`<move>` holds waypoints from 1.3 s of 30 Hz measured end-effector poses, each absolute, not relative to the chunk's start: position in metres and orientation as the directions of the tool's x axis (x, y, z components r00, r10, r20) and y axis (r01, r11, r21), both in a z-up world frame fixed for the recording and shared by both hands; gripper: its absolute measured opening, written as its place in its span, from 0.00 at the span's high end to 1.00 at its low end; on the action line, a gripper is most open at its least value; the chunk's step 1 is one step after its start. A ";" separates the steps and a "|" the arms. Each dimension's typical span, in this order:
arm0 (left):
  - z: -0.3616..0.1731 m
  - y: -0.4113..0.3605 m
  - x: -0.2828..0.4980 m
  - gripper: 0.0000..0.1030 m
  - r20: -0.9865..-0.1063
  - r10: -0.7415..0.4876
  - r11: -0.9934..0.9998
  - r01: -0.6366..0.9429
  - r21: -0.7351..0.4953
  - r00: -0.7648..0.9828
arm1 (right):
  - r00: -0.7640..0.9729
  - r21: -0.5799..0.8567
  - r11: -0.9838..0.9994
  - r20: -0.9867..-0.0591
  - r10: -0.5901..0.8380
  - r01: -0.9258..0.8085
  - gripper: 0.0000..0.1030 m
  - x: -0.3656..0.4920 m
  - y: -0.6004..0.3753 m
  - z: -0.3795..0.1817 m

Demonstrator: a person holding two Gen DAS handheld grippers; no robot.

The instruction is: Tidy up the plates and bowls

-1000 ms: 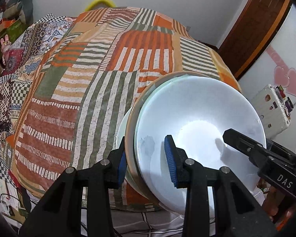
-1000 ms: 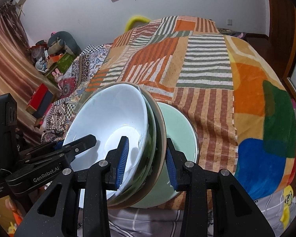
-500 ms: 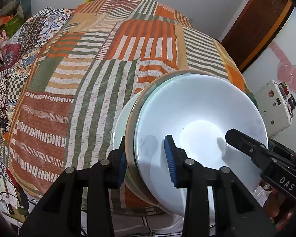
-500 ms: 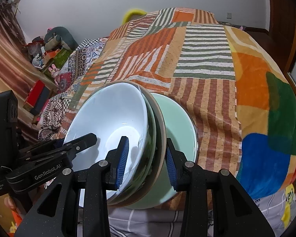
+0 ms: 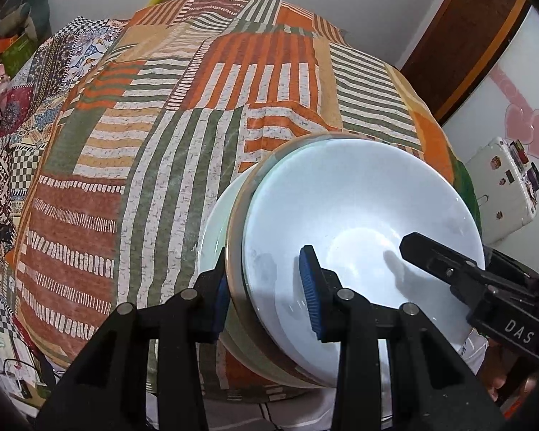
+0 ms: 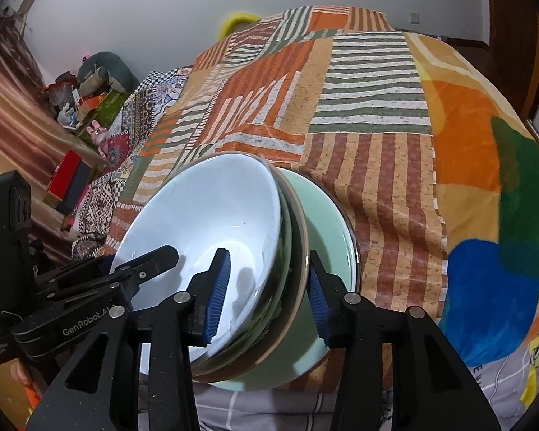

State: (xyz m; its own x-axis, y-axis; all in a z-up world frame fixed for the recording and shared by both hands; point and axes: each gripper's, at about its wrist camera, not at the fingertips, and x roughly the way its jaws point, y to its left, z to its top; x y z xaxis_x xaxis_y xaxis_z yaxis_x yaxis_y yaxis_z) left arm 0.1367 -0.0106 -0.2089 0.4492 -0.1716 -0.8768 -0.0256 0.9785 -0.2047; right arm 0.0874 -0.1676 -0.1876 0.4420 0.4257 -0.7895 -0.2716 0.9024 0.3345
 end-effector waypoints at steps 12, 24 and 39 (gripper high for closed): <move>-0.171 -0.008 0.119 0.63 -0.843 -0.155 0.983 -0.006 -0.184 0.516 | 0.488 0.308 0.911 -0.771 0.409 -0.275 0.57 0.078 -0.174 -0.169; -0.082 -0.013 0.075 0.58 -0.678 -0.144 0.985 0.041 -0.166 0.720 | 0.651 0.246 0.898 -0.621 0.436 -0.366 0.49 0.041 -0.176 -0.097; -0.001 -0.015 0.015 0.41 -0.442 -0.110 0.991 0.063 -0.121 0.890 | 0.774 0.189 0.877 -0.415 0.478 -0.441 0.45 -0.003 -0.177 -0.031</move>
State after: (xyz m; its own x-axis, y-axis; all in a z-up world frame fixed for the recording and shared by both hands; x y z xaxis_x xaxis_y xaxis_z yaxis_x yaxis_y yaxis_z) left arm 0.0152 -0.0151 -0.0009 0.8901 -0.1104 -0.4422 0.0629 0.9907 -0.1208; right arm -0.0035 -0.1768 -0.0311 0.7740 0.4783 -0.4150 -0.4411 0.8774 0.1886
